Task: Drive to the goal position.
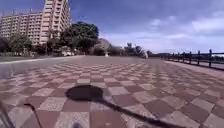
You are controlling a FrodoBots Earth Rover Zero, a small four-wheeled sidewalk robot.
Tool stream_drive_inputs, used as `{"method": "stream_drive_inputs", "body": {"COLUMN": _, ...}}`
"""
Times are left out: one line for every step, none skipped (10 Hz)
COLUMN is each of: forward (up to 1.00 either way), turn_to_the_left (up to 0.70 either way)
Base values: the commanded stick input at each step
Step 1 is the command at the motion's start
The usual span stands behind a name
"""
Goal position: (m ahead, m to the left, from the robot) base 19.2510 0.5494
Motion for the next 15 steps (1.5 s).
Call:
{"method": "stream_drive_inputs", "body": {"forward": 0.7, "turn_to_the_left": 0.0}}
{"method": "stream_drive_inputs", "body": {"forward": 0.7, "turn_to_the_left": 0.0}}
{"method": "stream_drive_inputs", "body": {"forward": 0.7, "turn_to_the_left": 0.0}}
{"method": "stream_drive_inputs", "body": {"forward": 0.7, "turn_to_the_left": 0.0}}
{"method": "stream_drive_inputs", "body": {"forward": 0.7, "turn_to_the_left": 0.05}}
{"method": "stream_drive_inputs", "body": {"forward": 0.7, "turn_to_the_left": 0.23}}
{"method": "stream_drive_inputs", "body": {"forward": 0.7, "turn_to_the_left": 0.35}}
{"method": "stream_drive_inputs", "body": {"forward": 0.7, "turn_to_the_left": 0.35}}
{"method": "stream_drive_inputs", "body": {"forward": 0.7, "turn_to_the_left": 0.35}}
{"method": "stream_drive_inputs", "body": {"forward": 0.7, "turn_to_the_left": 0.35}}
{"method": "stream_drive_inputs", "body": {"forward": 0.7, "turn_to_the_left": 0.35}}
{"method": "stream_drive_inputs", "body": {"forward": 0.7, "turn_to_the_left": 0.35}}
{"method": "stream_drive_inputs", "body": {"forward": 0.7, "turn_to_the_left": 0.35}}
{"method": "stream_drive_inputs", "body": {"forward": 0.7, "turn_to_the_left": 0.35}}
{"method": "stream_drive_inputs", "body": {"forward": 0.7, "turn_to_the_left": 0.35}}
